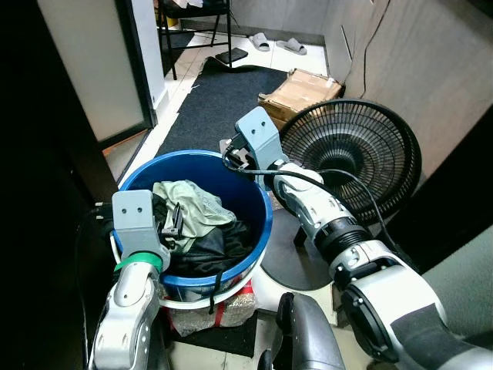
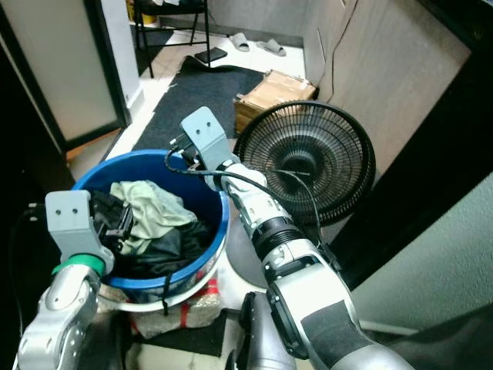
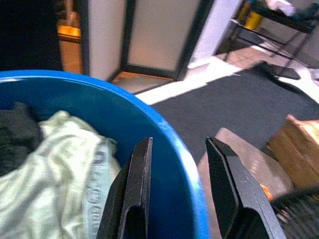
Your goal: Clothes washing
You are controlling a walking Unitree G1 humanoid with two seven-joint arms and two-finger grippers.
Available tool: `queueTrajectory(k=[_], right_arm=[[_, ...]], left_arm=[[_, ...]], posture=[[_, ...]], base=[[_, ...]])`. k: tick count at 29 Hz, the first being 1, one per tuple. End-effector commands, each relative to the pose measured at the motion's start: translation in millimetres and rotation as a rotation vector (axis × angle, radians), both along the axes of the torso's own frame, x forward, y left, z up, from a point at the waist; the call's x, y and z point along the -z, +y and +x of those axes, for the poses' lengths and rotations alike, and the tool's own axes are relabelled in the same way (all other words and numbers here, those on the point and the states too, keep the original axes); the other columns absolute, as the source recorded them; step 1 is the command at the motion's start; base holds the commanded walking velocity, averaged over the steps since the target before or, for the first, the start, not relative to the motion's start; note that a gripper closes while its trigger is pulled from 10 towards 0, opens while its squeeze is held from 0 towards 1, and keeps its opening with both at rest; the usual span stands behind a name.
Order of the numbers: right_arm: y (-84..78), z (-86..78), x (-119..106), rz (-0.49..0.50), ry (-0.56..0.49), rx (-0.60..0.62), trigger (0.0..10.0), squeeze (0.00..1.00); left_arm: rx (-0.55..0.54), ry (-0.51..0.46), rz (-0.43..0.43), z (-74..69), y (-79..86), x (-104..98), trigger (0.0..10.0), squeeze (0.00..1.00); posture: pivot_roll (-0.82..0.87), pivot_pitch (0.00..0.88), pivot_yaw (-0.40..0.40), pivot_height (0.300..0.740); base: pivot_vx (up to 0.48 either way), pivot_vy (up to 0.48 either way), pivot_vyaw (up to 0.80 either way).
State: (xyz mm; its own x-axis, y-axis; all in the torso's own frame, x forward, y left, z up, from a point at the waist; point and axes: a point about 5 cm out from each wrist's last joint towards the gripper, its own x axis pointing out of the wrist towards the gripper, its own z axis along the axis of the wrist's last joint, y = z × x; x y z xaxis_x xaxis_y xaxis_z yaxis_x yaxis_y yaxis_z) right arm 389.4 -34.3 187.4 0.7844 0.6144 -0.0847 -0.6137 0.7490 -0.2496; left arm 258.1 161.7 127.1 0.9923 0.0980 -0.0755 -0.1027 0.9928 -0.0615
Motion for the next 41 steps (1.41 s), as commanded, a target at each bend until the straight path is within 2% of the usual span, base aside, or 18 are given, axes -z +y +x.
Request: queueTrajectory(k=[1,4,5,6,8,16,17,19,20,21,22,25,27,28,29,31,34,41], right_arm=[[0.0,-0.8,3,0.032,0.027,-0.023,10.0,0.00],[2.2,-2.4,5,0.045,0.037,-0.048,10.0,0.00],[7.9,-6.4,7,0.063,0.046,-0.098,10.0,0.00],[7.9,-6.4,7,0.063,0.046,-0.098,10.0,0.00],[18.1,-15.6,12,0.091,0.065,-0.189,10.0,0.00],[18.8,-25.3,29,0.088,0.144,-0.240,10.0,0.00],[7.9,-27.4,42,0.052,0.195,-0.230,10.0,0.00],[7.9,-27.4,42,0.052,0.195,-0.230,10.0,0.00],[-3.2,-28.3,51,0.032,0.247,-0.222,10.0,0.00],[-3.2,-28.3,51,0.032,0.247,-0.222,10.0,0.00],[-23.0,-25.8,63,0.009,0.306,-0.159,10.0,0.00],[-23.0,-25.8,63,0.009,0.306,-0.159,10.0,0.00],[-58.5,-27.2,91,-0.058,0.403,-0.014,10.0,0.00],[-58.5,-27.2,91,-0.058,0.403,-0.014,10.0,0.00],[-67.5,-29.3,99,-0.080,0.427,0.024,10.0,0.00],[-69.3,-34.9,109,-0.095,0.456,0.026,10.0,0.00],[-66.1,-33.5,106,-0.089,0.428,0.029,10.0,0.00],[-54.9,-21.1,77,0.005,0.375,-0.007,10.0,0.00]], left_arm=[[-0.014,0.013,-0.015,-5.1,1.6,0,10.0,0.00],[-0.022,0.012,-0.025,-8.7,2.8,0,10.0,0.00],[-0.027,0.003,-0.037,-14.9,3.7,-3,10.0,0.00],[-0.027,0.003,-0.037,-14.9,3.7,-3,10.0,0.00],[-0.035,-0.008,-0.051,-24.5,5.4,-8,10.0,0.00],[-0.052,-0.004,-0.057,-33.9,8.1,-11,10.0,0.00],[-0.069,0.004,-0.062,-41.2,11.1,-13,10.0,0.00],[-0.069,0.004,-0.062,-41.2,11.1,-13,10.0,0.00],[-0.083,0.014,-0.065,-48.0,13.7,-15,10.0,0.00],[-0.083,0.014,-0.065,-48.0,13.7,-15,10.0,0.00],[-0.094,0.027,-0.064,-55.1,16.6,-17,10.0,0.00],[-0.094,0.027,-0.064,-55.1,16.6,-17,10.0,0.00],[-0.095,0.045,-0.058,-62.1,19.1,-21,10.0,0.00],[-0.095,0.045,-0.058,-62.1,19.1,-21,10.0,0.00],[-0.093,0.049,-0.056,-63.3,19.5,-22,10.0,0.00],[-0.089,0.054,-0.049,-65.0,21.1,-25,10.0,0.00],[-0.091,0.062,-0.042,-68.1,22.8,-27,10.0,0.00],[-0.089,0.091,-0.042,-73.0,22.3,-29,10.0,0.00]], posture=[[0.15,0.000,-0.099,0.550],[0.16,0.001,-0.103,0.550],[0.16,0.056,-0.123,0.550],[0.16,0.056,-0.123,0.550],[0.17,0.083,-0.131,0.550],[0.17,0.130,-0.143,0.550],[0.15,0.180,-0.150,0.550],[0.15,0.180,-0.150,0.550],[0.15,0.202,-0.149,0.550],[0.15,0.202,-0.149,0.550],[0.14,0.237,-0.139,0.550],[0.14,0.237,-0.139,0.550],[0.15,0.262,-0.122,0.550],[0.15,0.262,-0.122,0.550],[0.15,0.264,-0.121,0.550],[0.16,0.281,-0.108,0.550],[0.16,0.290,-0.103,0.550],[0.16,0.301,-0.096,0.550]], base=[[0.000,0.000,0.00],[0.000,0.000,0.00],[0.000,0.000,0.00],[0.000,0.000,0.00],[0.000,0.000,0.00],[0.000,0.000,0.00],[0.000,0.000,0.00],[0.000,0.000,0.00],[0.000,0.000,0.00],[0.000,0.000,0.00],[0.000,0.000,0.00],[0.000,0.000,0.00],[0.000,0.000,0.00],[0.000,0.000,0.00],[0.000,0.000,0.00],[0.000,0.000,0.00],[0.000,0.000,0.00],[0.000,0.000,0.00]])
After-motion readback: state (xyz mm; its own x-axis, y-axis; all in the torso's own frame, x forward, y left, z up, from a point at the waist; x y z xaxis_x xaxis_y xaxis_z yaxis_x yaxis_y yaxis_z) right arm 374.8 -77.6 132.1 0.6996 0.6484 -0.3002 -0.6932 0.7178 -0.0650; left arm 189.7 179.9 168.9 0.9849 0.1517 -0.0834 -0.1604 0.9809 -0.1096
